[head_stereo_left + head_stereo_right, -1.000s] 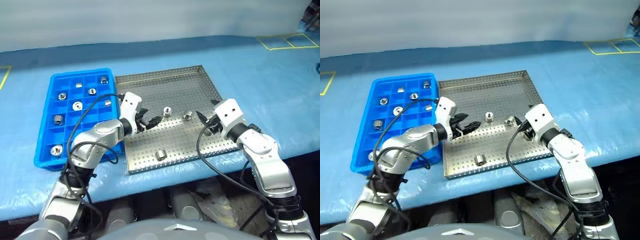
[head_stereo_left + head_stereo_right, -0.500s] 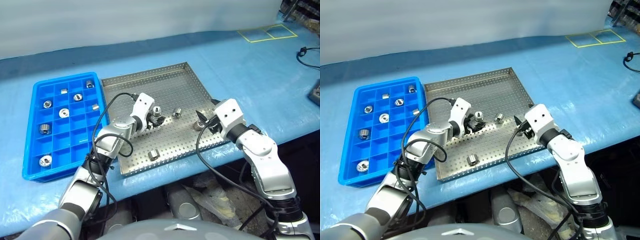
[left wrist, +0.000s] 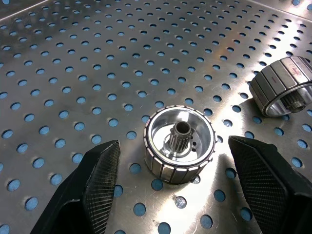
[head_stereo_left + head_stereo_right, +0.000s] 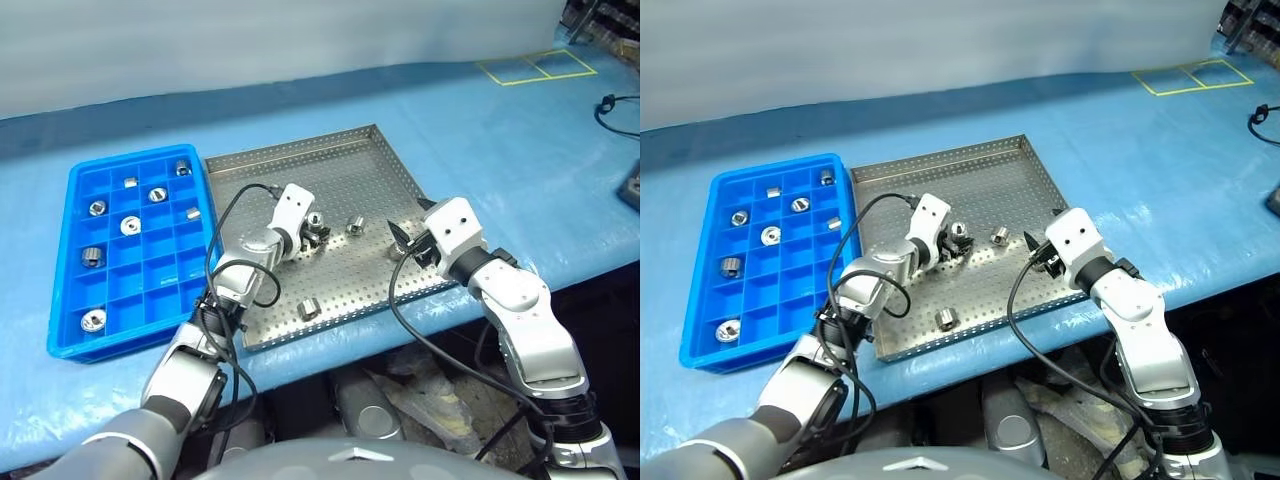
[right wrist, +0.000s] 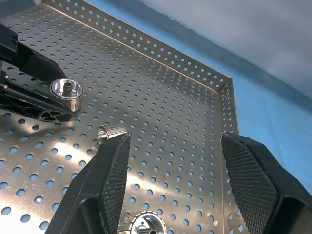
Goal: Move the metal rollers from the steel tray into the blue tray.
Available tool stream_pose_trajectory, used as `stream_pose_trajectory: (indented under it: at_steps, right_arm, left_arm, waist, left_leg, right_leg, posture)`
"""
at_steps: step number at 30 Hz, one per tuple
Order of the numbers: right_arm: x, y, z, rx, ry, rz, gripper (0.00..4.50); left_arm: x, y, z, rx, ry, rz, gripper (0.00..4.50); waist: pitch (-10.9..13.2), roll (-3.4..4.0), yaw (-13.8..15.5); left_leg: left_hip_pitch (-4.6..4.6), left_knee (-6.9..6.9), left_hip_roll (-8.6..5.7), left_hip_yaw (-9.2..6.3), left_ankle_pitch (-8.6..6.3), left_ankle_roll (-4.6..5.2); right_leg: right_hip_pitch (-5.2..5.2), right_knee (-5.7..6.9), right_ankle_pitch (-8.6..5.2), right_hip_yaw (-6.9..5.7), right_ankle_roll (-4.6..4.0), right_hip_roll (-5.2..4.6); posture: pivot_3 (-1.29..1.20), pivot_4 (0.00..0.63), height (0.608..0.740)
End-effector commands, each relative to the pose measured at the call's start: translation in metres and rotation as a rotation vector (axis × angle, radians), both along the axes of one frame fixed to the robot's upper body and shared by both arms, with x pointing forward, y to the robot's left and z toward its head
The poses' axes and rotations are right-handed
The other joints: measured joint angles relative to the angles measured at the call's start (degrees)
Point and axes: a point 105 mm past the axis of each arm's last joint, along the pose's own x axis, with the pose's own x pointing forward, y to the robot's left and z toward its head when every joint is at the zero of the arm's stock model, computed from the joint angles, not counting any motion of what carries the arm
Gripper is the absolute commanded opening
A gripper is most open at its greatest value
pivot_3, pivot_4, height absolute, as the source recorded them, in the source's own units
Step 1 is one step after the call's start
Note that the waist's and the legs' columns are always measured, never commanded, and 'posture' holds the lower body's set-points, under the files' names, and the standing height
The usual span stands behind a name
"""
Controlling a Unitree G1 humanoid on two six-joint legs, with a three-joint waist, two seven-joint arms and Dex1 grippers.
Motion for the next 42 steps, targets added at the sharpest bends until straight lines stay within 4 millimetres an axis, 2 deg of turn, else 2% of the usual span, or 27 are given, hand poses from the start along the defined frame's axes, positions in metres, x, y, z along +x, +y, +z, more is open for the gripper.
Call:
stream_pose_trajectory:
  at_steps: [1,3,4,6,9,20,23,29,33,38,42]
  right_arm:
    - [-0.001,0.002,0.01,0.0,-0.041,0.016,3.14]
    - [-0.001,0.003,0.01,-0.001,-0.039,0.019,3.14]
    - [-0.001,0.004,0.01,-0.001,-0.039,0.022,3.14]
    - [0.0,0.005,0.01,-0.001,-0.04,0.026,3.14]
    - [0.0,0.006,0.01,0.0,-0.043,0.032,3.14]
    - [0.002,0.015,0.007,0.005,-0.035,0.07,3.14]
    - [0.001,0.016,0.006,0.005,-0.033,0.078,3.14]
    - [0.0,0.02,0.005,0.012,-0.03,0.091,3.14]
    - [0.0,0.023,0.002,0.017,-0.019,0.103,3.14]
    - [0.002,0.028,0.0,0.023,-0.011,0.126,3.14]
    - [0.004,0.032,0.0,0.021,-0.007,0.146,3.14]
  left_arm:
    - [0.005,-0.004,0.005,-0.01,-0.02,0.0,3.88]
    - [0.007,-0.004,0.004,-0.012,-0.018,0.002,3.88]
    - [0.007,-0.004,0.004,-0.016,-0.015,0.004,3.71]
    - [0.007,-0.004,0.003,-0.017,-0.015,0.011,3.26]
    - [0.008,-0.001,0.005,-0.013,-0.023,0.02,2.33]
    - [0.007,0.013,0.024,-0.042,-0.104,0.058,2.33]
    - [0.008,0.021,0.04,-0.087,-0.159,0.105,2.33]
    - [0.003,0.061,0.085,-0.16,-0.303,0.245,2.33]
    - [-0.012,0.106,0.108,-0.146,-0.379,0.374,2.33]
    - [-0.038,0.166,0.116,-0.036,-0.408,0.562,2.33]
    - [-0.059,0.192,0.116,0.042,-0.394,0.636,2.33]
  waist:
    - [0.0,0.0,-0.1]
    - [0.0,0.0,-0.3]
    - [0.0,0.0,-0.3]
    - [0.0,0.01,-0.4]
    - [0.0,0.01,-0.5]
    - [0.0,0.01,-0.6]
    - [0.0,0.01,-0.6]
    - [0.0,0.01,-0.6]
    - [0.0,0.03,-0.6]
    - [0.0,0.04,-0.2]
    - [0.0,0.03,0.8]
  left_leg:
    - [0.01,0.0,0.0,0.05,-0.01,0.02]
    - [0.03,0.0,-0.01,0.14,-0.02,0.06]
    - [0.03,0.0,0.0,0.18,-0.03,0.08]
    - [0.03,0.0,0.0,0.26,-0.06,0.12]
    - [0.04,0.0,0.0,0.36,-0.09,0.17]
    - [0.04,0.0,0.01,0.6,-0.16,0.3]
    - [0.03,0.0,0.01,0.62,-0.17,0.32]
    - [0.02,0.0,0.03,0.64,-0.18,0.33]
    - [0.03,0.0,0.05,0.64,-0.18,0.33]
    - [0.04,0.0,0.04,0.63,-0.18,0.32]
    - [0.04,0.01,0.03,0.61,-0.18,0.32]
  right_leg:
    - [0.0,0.0,-0.01,0.05,0.06,0.0]
    - [-0.01,-0.01,0.0,0.12,0.12,0.0]
    - [-0.02,-0.01,0.01,0.15,0.12,0.0]
    - [-0.04,-0.01,0.03,0.22,0.12,0.0]
    - [-0.06,-0.04,0.1,0.3,0.1,0.0]
    - [-0.13,-0.11,0.17,0.55,0.23,0.0]
    - [-0.15,-0.11,0.18,0.56,0.24,-0.02]
    - [-0.17,-0.1,0.19,0.59,0.24,-0.03]
    - [-0.19,-0.07,0.19,0.6,0.23,-0.04]
    - [-0.19,-0.06,0.2,0.58,0.23,-0.06]
    - [-0.19,-0.06,0.2,0.55,0.22,-0.09]
  posture:
    - [-0.36,0.15,0.74]
    - [-0.36,0.15,0.74]
    - [-0.36,0.15,0.74]
    - [-0.35,0.15,0.74]
    - [-0.35,0.15,0.74]
    - [-0.33,0.15,0.74]
    - [-0.33,0.15,0.74]
    - [-0.32,0.15,0.74]
    - [-0.3,0.15,0.74]
    - [-0.26,0.15,0.74]
    - [-0.23,0.15,0.74]
